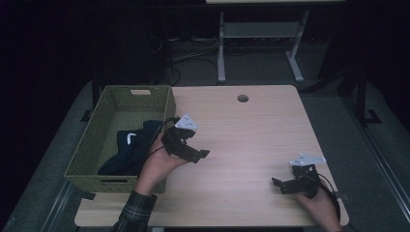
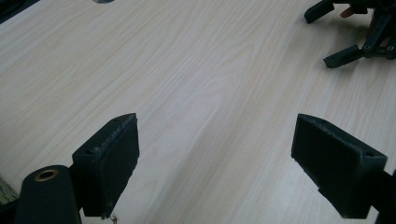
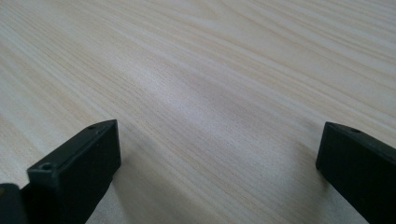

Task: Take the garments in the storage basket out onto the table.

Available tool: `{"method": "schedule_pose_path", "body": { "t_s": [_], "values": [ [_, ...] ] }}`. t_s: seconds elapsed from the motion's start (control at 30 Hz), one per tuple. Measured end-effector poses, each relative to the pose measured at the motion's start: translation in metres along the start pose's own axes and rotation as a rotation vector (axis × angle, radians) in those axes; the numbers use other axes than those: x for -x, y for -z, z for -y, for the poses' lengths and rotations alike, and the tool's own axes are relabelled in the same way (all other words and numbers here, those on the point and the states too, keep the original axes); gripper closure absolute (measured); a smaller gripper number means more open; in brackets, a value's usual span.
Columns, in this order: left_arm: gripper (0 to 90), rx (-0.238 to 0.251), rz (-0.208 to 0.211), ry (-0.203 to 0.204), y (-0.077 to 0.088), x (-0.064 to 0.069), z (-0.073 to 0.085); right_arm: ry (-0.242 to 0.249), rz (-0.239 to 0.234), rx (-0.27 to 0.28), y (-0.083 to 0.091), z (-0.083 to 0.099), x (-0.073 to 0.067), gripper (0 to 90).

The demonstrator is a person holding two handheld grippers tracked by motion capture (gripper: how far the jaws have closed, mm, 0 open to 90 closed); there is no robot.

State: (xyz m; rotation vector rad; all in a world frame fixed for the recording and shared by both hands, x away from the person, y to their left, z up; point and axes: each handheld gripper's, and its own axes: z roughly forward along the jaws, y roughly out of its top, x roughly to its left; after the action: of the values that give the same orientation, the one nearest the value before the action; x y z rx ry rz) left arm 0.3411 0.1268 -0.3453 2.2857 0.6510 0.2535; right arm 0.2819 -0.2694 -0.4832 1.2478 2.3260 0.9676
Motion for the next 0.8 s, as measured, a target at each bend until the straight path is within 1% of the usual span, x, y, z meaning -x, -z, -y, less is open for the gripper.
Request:
{"method": "schedule_pose_path", "body": {
  "t_s": [0.13, 0.23, 0.27, 0.37, 0.4, 0.47, 0.5, 0.63, 0.67, 0.8],
  "values": [
    [14.7, 0.014, -0.003, 0.004, 0.004, -0.004, 0.000, 0.001, 0.000, 0.000, 0.000, 0.000, 0.000, 0.0],
    [14.7, 0.013, 0.002, 0.009, 0.008, -0.010, 0.004, 0.002, -0.001, 0.001, 0.000, 0.000, 0.000, 0.0],
    [14.7, 0.013, 0.002, 0.009, 0.008, -0.010, 0.004, 0.002, -0.001, 0.001, 0.000, 0.000, 0.000, 0.0],
    [14.7, 0.024, -0.003, 0.017, 0.014, -0.015, 0.007, 0.001, 0.000, 0.001, 0.000, 0.000, 0.000, 0.0],
    [14.7, 0.031, -0.011, 0.023, 0.019, -0.019, 0.008, 0.001, 0.000, 0.001, 0.000, 0.000, 0.000, 0.0],
    [14.7, 0.037, -0.017, 0.028, 0.023, -0.022, 0.011, 0.000, -0.001, 0.001, 0.000, 0.000, 0.000, 0.0],
    [14.7, 0.037, -0.017, 0.028, 0.023, -0.022, 0.011, 0.001, -0.001, 0.001, 0.000, 0.000, 0.000, 0.0],
    [14.8, 0.049, -0.033, 0.039, 0.033, -0.029, 0.015, 0.001, -0.001, 0.001, 0.000, 0.000, 0.000, 0.0],
    [14.7, 0.049, -0.033, 0.039, 0.033, -0.029, 0.015, 0.001, -0.001, 0.001, 0.000, 0.000, 0.000, 0.0],
    [14.7, 0.046, -0.067, 0.043, 0.044, -0.036, 0.021, 0.001, -0.001, 0.001, 0.000, 0.000, 0.000, 0.0]
  ]
}}
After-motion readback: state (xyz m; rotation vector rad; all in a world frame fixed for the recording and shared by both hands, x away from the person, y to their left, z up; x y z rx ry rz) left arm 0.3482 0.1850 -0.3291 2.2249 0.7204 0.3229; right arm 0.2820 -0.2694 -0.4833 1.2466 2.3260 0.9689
